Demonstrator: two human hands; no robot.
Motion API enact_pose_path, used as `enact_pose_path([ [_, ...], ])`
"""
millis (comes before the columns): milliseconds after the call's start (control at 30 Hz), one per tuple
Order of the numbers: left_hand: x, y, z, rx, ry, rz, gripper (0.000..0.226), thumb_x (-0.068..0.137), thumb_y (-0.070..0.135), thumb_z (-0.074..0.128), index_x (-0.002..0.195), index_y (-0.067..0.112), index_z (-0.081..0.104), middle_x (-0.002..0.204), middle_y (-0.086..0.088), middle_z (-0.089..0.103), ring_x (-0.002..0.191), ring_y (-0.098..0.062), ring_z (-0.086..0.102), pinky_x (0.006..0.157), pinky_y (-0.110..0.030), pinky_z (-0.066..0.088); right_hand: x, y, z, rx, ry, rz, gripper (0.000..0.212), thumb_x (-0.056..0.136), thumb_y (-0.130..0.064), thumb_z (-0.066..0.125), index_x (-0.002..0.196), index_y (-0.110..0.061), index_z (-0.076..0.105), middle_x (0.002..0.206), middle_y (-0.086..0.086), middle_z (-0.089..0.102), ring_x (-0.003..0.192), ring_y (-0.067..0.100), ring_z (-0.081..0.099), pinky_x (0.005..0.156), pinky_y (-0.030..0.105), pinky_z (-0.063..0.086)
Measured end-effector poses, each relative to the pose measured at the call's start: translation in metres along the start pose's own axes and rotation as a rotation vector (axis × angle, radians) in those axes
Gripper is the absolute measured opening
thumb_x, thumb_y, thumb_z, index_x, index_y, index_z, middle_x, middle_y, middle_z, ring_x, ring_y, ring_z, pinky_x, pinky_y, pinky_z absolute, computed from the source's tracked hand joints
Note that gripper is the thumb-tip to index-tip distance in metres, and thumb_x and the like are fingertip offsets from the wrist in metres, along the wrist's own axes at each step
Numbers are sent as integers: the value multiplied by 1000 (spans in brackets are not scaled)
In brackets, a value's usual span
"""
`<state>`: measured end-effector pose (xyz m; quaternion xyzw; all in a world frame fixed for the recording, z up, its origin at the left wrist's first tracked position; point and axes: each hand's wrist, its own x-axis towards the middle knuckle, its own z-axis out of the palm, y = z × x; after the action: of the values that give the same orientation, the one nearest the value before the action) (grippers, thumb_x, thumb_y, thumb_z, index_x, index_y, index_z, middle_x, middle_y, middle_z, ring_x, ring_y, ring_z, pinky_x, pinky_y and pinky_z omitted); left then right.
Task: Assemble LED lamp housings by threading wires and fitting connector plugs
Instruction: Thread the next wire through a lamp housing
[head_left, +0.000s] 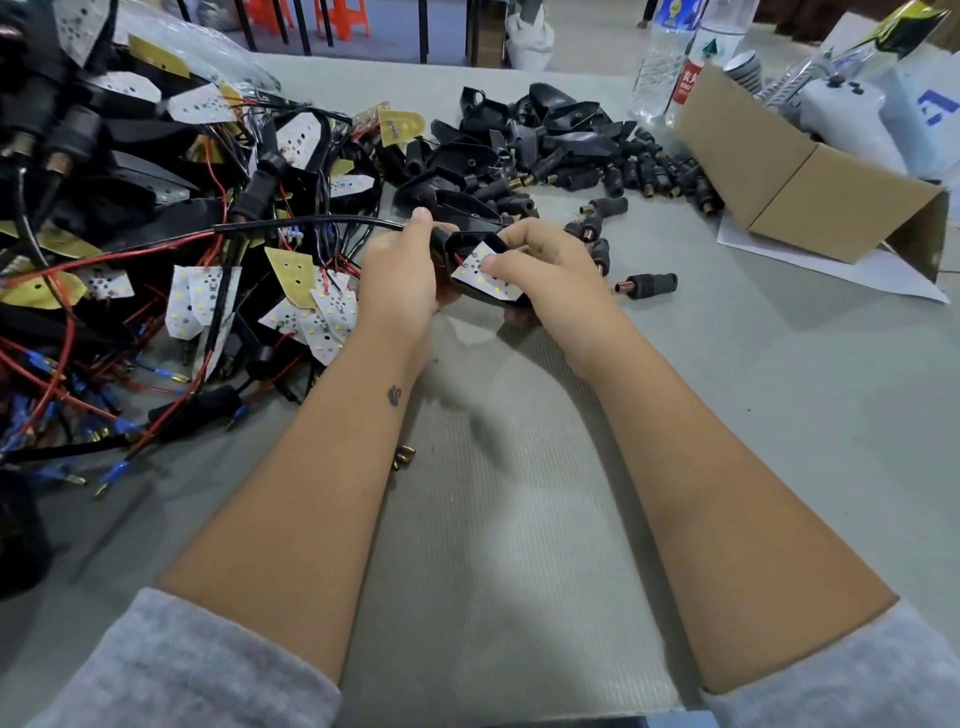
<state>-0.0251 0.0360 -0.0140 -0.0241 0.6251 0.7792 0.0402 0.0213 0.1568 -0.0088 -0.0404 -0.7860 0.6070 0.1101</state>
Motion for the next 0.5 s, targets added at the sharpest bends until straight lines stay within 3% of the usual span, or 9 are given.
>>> enact_pose_path([
  [100, -1, 2, 0, 22, -22, -36, 37, 100, 24, 49, 69, 13, 65, 67, -2, 67, 70, -22, 63, 76, -38, 54, 0, -3, 0, 225, -60, 57, 19, 91, -26, 47, 78, -13, 54, 67, 2, 50, 57, 15, 46, 53, 26, 39],
  [167, -2, 3, 0, 143, -81, -41, 28, 98, 27, 52, 80, 9, 65, 78, -9, 67, 75, -25, 63, 84, -44, 54, 0, -6, 0, 332, -73, 119, 28, 96, -31, 41, 80, -11, 53, 58, 0, 49, 48, 13, 45, 45, 20, 38],
  [233, -6, 5, 0, 296, -202, 6, 30, 97, 27, 51, 78, 9, 66, 84, -14, 67, 81, -26, 62, 91, -45, 50, 0, -6, -1, 311, -61, 162, 33, 101, -31, 36, 83, -10, 53, 54, -2, 47, 46, 12, 43, 45, 20, 36],
  [333, -16, 4, 3, 405, -370, 91, 37, 98, 21, 50, 65, 13, 64, 69, -5, 65, 68, -18, 59, 75, -31, 46, -1, -4, 1, 241, -26, 87, 27, 100, -28, 44, 87, -7, 57, 55, -3, 46, 51, 11, 42, 53, 25, 35],
  [400, -19, 5, 4, 409, -426, 104, 35, 97, 16, 51, 64, 12, 62, 62, 1, 62, 57, -10, 56, 61, -20, 44, -2, -4, 2, 201, 47, 19, 23, 99, -21, 50, 84, -7, 62, 56, -3, 48, 49, 7, 43, 49, 19, 36],
  [500, -20, 5, 5, 442, -489, 107, 29, 95, 8, 49, 68, 8, 58, 64, -3, 59, 55, -9, 53, 56, -17, 41, -1, -3, 4, 178, 73, -19, 23, 98, -16, 53, 89, -1, 67, 67, 7, 53, 51, 10, 46, 45, 18, 37],
])
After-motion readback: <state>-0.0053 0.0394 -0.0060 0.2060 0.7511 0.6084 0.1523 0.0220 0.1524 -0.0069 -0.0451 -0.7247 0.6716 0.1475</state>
